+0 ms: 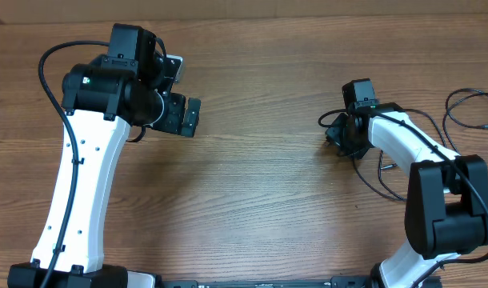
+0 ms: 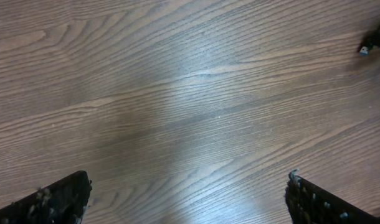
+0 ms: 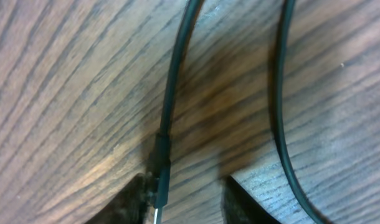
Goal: Untangle cables
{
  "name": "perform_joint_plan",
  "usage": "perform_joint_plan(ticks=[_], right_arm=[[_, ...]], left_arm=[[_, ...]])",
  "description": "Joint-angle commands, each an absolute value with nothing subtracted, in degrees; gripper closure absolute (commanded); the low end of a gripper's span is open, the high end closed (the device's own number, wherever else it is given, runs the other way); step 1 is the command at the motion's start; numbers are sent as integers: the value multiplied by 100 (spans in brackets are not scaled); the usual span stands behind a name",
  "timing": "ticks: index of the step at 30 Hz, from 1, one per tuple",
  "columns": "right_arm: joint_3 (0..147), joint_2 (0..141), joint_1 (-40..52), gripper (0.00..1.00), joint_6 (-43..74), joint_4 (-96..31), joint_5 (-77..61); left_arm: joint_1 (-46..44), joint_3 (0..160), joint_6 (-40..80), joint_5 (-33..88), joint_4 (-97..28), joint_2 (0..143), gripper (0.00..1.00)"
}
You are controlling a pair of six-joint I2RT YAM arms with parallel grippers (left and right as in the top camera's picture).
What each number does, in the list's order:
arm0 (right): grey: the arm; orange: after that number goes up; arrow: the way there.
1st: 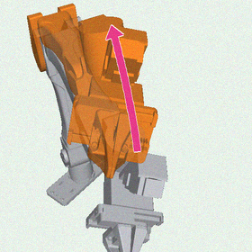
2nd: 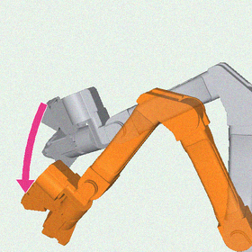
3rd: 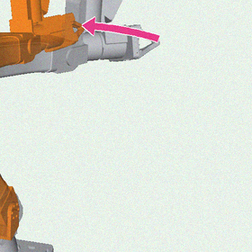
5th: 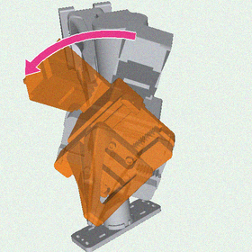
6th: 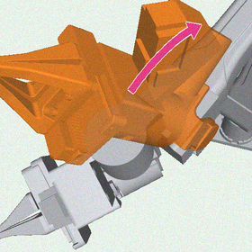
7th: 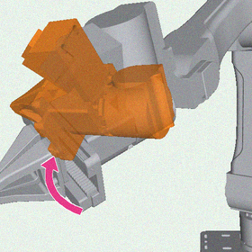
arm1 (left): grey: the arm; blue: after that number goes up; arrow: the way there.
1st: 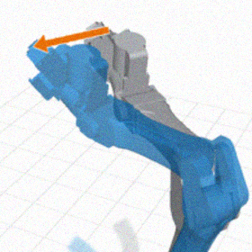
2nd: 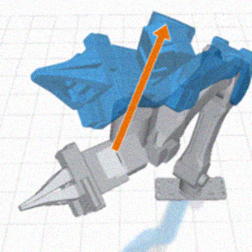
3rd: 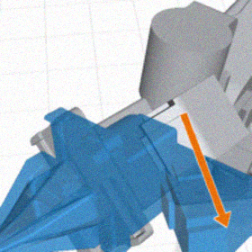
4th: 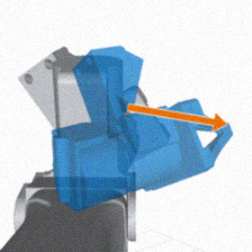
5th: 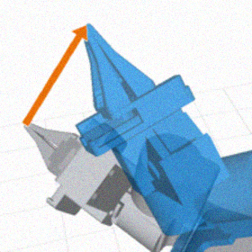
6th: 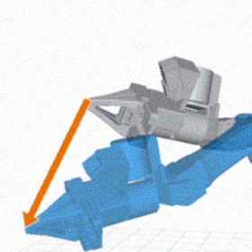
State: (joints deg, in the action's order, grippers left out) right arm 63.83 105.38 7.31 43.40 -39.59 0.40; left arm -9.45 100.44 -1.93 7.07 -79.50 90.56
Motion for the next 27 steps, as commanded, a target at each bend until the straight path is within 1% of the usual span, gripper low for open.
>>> perform_joint_plan(ticks=[1, 4, 7, 14, 19, 23, 24, 27], right_arm=[[6521, 10427, 755, 55, 4351, -3883, -16], [6517, 10427, 755, 53, 4351, -3830, -158], [6429, 10429, 755, 48, 4353, -3706, -180], [6163, 10433, 755, 47, 4604, -3454, -183], [5927, 10442, 755, 49, 4823, -3273, -226], [5907, 10460, 770, 68, 4825, -3253, -366], [5907, 10460, 803, 74, 4823, -3225, -421], [5907, 10460, 867, 78, 4823, -3208, -419]], left_arm=[[-969, 10012, -257, 711, -7950, 9087, 0], [-969, 10012, -257, 711, -7950, 9087, 0], [-969, 10012, -257, 711, -7948, 9087, 0], [-969, 10012, -257, 711, -7950, 9087, 0], [-969, 10012, -259, 709, -7950, 9087, 0], [-969, 10012, -259, 709, -7948, 9087, 0], [-969, 10012, -257, 709, -7946, 9087, 0], [-969, 10012, -257, 709, -7948, 9087, 0]])
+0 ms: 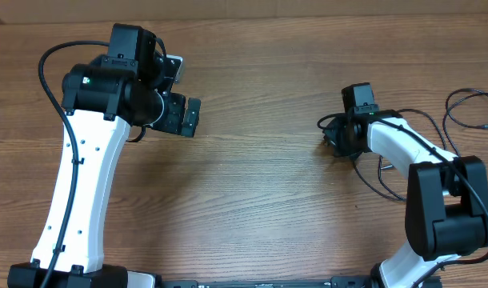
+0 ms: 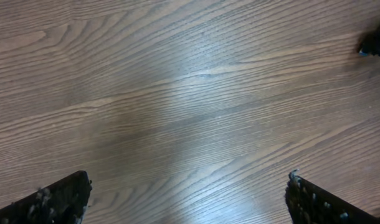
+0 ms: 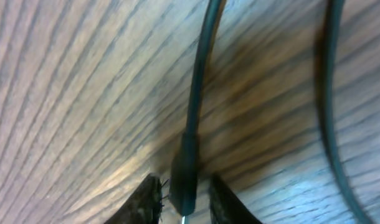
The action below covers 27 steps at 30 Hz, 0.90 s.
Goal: Untangle cables
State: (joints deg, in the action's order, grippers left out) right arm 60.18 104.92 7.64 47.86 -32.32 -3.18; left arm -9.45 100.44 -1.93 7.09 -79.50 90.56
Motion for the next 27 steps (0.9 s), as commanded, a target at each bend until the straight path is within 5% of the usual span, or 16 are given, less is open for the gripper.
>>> perform_joint_plan(ticks=[1, 5, 18, 27], right_arm=[[5907, 10460, 875, 80, 4823, -3201, -421], [5907, 10460, 878, 93, 4823, -3192, -419], [6189, 10346, 648, 96, 4241, -3374, -314], [8182, 9778, -661, 96, 3398, -5776, 1463]], left_arm=[[-969, 10012, -257, 711, -7948, 9087, 0], [-969, 10012, -257, 711, -7950, 9087, 0], [-969, 10012, -257, 711, -8016, 9087, 0], [-969, 10012, -257, 711, -7970, 9087, 0]])
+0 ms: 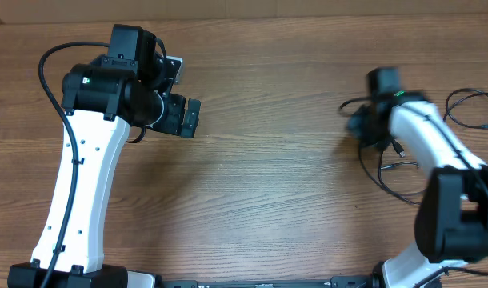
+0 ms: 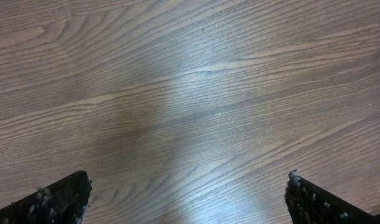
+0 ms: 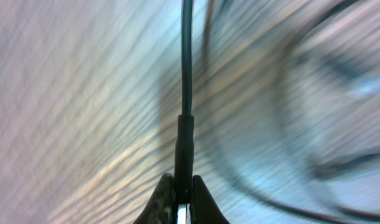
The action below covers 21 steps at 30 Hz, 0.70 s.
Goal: Untangle cables
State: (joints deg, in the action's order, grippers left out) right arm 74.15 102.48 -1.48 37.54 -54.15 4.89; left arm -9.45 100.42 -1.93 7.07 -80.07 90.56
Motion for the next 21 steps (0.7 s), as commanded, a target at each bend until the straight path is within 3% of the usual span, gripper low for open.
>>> perform_joint_plan(ticks=[1, 6, 8, 9, 12, 13, 16, 21], right_arm=[[8475, 9749, -897, 96, 3398, -6095, 1675], [9190, 9730, -1953, 96, 3395, -6801, 1678], [9188, 9730, -2226, 89, 3240, -6831, 1098], [9179, 9738, -2327, 80, 2939, -6831, 709], [9172, 9741, -2425, 37, 2224, -6829, -93], [9172, 9741, -2423, 31, 2025, -6831, -285], [9172, 9741, -2285, 22, 1647, -6871, -764], [9172, 9741, -1785, 19, 969, -6982, -1365]], left_arm=[[-969, 10012, -257, 711, -7966, 9087, 0], [-969, 10012, -257, 714, -7905, 9087, 0], [-969, 10012, -257, 714, -7885, 9087, 0], [-969, 10012, -257, 714, -7878, 9087, 0], [-969, 10012, -257, 714, -7872, 9087, 0], [-969, 10012, -257, 714, -7865, 9087, 0], [-969, 10012, -255, 714, -7806, 9087, 0], [-1007, 10012, -211, 714, -7456, 9087, 0]])
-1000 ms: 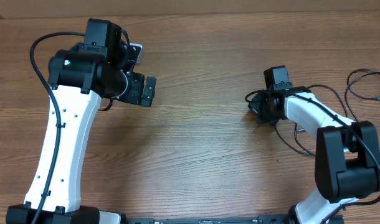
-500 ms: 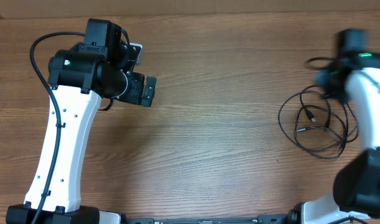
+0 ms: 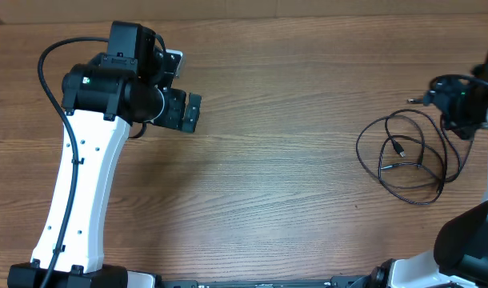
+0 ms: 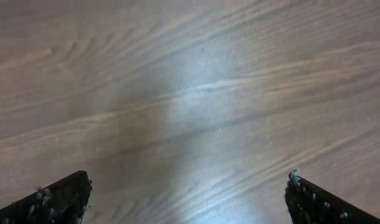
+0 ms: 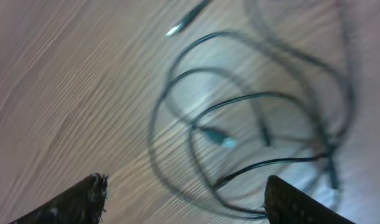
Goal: Untangle cables
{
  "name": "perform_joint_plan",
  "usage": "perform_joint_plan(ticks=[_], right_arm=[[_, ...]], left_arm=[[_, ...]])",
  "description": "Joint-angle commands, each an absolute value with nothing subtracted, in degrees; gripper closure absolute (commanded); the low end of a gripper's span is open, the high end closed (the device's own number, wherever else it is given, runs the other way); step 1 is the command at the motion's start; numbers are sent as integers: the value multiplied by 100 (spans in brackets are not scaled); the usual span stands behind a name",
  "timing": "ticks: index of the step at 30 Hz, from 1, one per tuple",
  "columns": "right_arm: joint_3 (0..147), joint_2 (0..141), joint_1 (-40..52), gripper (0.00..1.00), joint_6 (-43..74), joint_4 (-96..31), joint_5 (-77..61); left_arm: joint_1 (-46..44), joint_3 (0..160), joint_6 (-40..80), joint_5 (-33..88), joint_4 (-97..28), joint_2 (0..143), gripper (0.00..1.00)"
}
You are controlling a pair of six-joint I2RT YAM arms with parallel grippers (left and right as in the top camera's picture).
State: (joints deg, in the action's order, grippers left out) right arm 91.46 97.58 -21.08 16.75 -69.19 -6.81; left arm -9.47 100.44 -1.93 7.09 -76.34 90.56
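A thin black cable lies in loose overlapping loops on the wooden table at the right. One plug end points left above the loops, and another plug lies inside them. In the right wrist view the same loops spread out blurred beneath my right gripper, which is open and holds nothing. In the overhead view the right gripper hangs at the far right edge, above the loops' upper right. My left gripper is open over bare wood at the far left, with its fingers wide apart.
The left arm's white link runs from the front edge up the left side. The right arm's base stands at the front right corner, close to the cable loops.
My right gripper was shut on a cable plug and is now open, higher and further right. The cable now lies in wider loops. The left wrist view is slightly blurred.
The right gripper stood low with a cable plug between its open fingers near the table's right middle. It then narrowed on the plug, then was shut on it further right. Now it is open at the right edge above the loops. The left arm stayed open.
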Motion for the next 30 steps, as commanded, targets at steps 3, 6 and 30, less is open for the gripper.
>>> perform_joint_plan(ticks=[3, 6, 30], right_arm=[[9172, 9741, -1404, 11, 694, -7096, -1376], [9174, 9741, -937, 0, 408, -7210, -1400], [7373, 6412, 449, 0, 1378, -6945, -130]], left_arm=[[-1098, 10012, -213, 698, -7046, 9087, 0], [-1203, 10012, -89, 506, -6746, 9113, 0], [-1247, 8536, 1979, -602, -8523, 7520, 0]])
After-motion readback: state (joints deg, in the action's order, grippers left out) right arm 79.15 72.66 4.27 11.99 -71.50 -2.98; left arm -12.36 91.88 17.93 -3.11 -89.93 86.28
